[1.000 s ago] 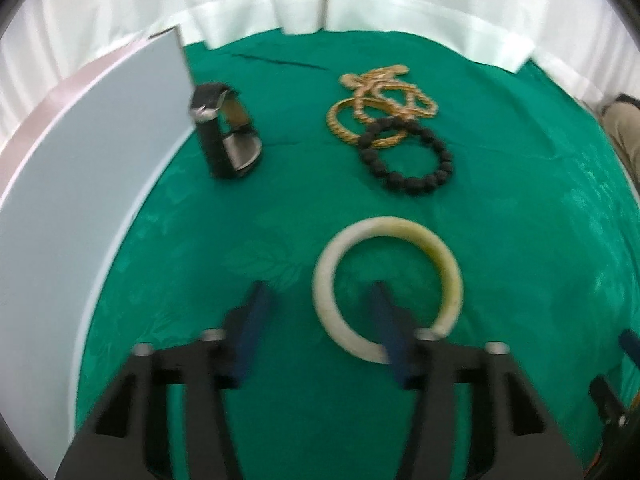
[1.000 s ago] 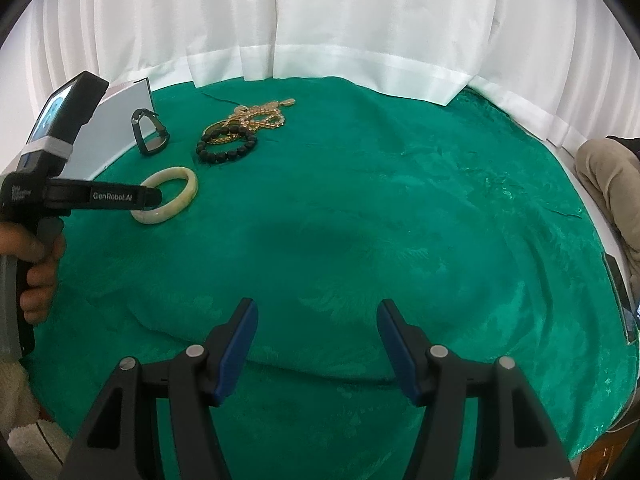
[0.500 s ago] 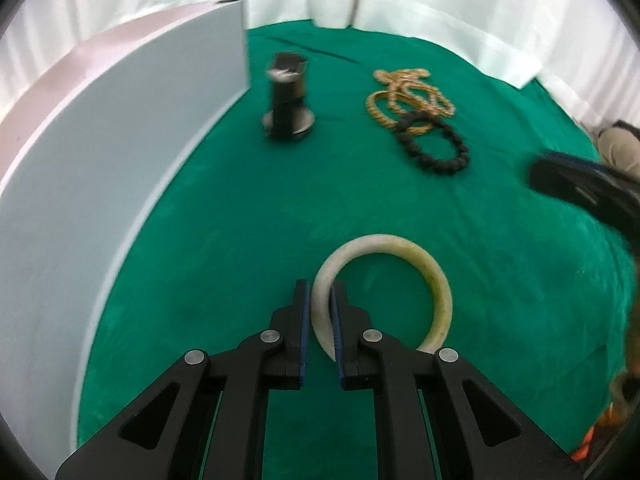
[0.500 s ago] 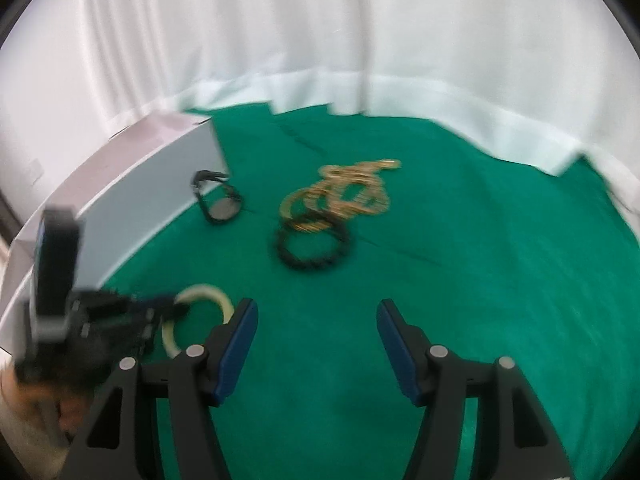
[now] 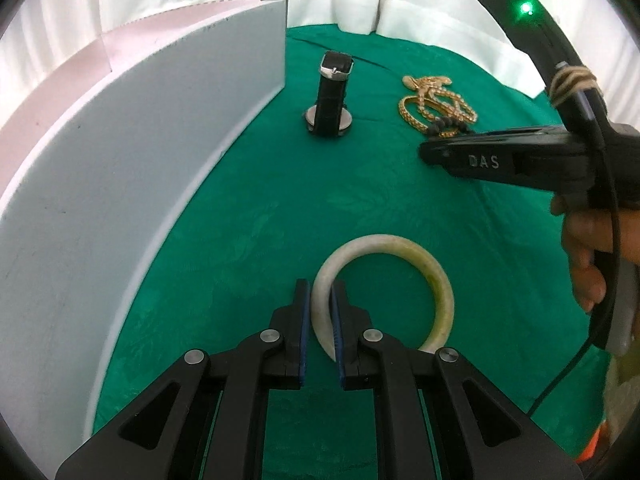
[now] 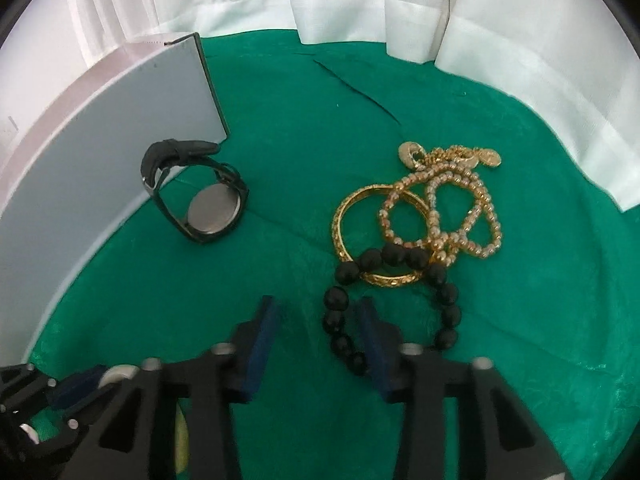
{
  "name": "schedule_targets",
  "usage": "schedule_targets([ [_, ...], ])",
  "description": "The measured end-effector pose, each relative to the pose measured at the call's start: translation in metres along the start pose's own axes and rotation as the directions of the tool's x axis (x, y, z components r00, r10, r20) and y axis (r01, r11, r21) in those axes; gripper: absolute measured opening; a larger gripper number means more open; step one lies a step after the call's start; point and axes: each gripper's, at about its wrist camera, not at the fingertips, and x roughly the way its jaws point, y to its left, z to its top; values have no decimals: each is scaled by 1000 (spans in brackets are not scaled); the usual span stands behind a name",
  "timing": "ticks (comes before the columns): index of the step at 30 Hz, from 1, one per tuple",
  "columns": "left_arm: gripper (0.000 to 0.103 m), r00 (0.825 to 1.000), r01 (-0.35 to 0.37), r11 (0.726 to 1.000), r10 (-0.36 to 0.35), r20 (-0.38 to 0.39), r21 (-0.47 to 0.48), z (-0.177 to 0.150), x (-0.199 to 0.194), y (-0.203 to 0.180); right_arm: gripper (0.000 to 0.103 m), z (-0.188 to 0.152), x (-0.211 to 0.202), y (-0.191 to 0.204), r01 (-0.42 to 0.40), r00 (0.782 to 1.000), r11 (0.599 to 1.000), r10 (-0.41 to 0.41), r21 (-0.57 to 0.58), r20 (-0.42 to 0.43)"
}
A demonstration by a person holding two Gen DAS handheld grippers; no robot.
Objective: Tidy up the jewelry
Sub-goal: 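Grasp the black bead bracelet with the right tool while the left tool lifts the bangle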
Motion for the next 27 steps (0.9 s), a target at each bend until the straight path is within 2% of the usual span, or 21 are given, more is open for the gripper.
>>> schedule_targets([
  [4, 9, 1000, 3, 1000, -3, -4, -4, 2, 2, 0, 13, -7, -7, -1, -32, 999, 999, 31, 9, 13],
  [8, 8, 1000, 17, 999, -18, -12, -27, 3, 2, 4, 13, -18, -34, -19, -100, 993, 993, 96, 61, 62],
  [17, 8, 997, 69, 995, -70, -14, -68, -5, -14, 7, 13, -44, -91, -54, -247, 963, 955, 223, 162, 153],
  [27, 8, 993, 117, 990, -116, 21, -78, -9, -44, 4, 13, -67, -135, -67, -339, 929, 919, 293, 202, 226],
])
